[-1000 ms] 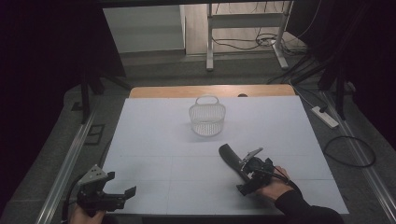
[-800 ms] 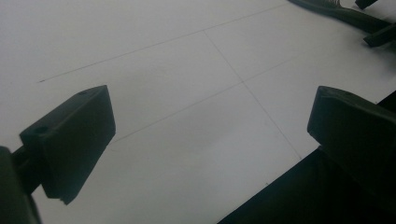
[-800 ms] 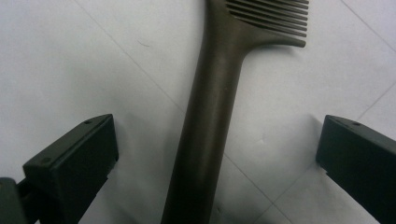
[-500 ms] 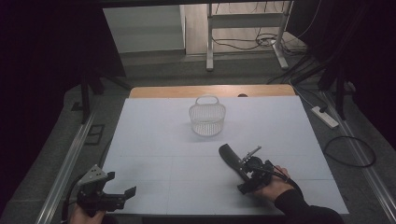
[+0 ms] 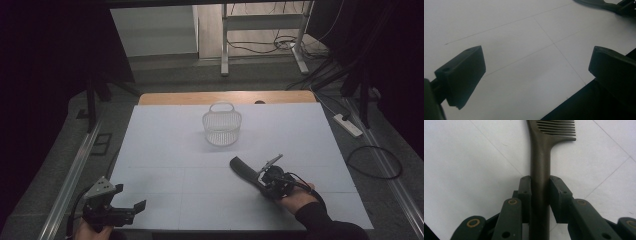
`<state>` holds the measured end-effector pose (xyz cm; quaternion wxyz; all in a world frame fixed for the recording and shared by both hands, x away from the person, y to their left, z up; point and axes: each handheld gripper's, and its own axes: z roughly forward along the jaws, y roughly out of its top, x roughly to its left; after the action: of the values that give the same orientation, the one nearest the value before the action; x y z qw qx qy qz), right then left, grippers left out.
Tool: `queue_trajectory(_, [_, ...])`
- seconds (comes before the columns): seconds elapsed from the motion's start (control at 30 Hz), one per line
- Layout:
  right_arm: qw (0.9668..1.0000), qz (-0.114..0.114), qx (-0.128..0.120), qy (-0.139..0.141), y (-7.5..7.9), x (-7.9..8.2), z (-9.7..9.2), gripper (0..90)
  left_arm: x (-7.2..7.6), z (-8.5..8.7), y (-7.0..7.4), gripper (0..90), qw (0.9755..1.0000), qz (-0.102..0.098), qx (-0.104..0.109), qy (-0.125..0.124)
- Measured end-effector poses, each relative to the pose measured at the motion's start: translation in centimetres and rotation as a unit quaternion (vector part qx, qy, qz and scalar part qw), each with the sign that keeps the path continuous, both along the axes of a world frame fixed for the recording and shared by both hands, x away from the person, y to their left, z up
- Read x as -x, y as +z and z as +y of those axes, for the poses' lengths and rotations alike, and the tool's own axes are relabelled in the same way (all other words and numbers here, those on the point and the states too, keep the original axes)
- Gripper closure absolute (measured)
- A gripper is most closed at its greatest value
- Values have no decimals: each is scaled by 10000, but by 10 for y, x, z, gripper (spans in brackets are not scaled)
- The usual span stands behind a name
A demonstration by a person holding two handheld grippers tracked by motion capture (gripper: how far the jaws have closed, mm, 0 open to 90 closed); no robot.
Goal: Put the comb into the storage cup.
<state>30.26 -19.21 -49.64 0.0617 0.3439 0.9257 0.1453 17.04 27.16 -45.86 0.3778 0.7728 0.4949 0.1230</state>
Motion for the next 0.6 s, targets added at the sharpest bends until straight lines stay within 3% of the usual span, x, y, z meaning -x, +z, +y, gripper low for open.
queue_trajectory(0.3, [9999, -114, -25, 17, 0, 3, 0, 725, 1, 0, 1, 12, 10000, -34, -11, -5])
queue_trajectory(0.6, [9995, -276, -147, 84, 4, 7, -2, 726, 1, 1, 2, 7, 9998, -87, 155, -123])
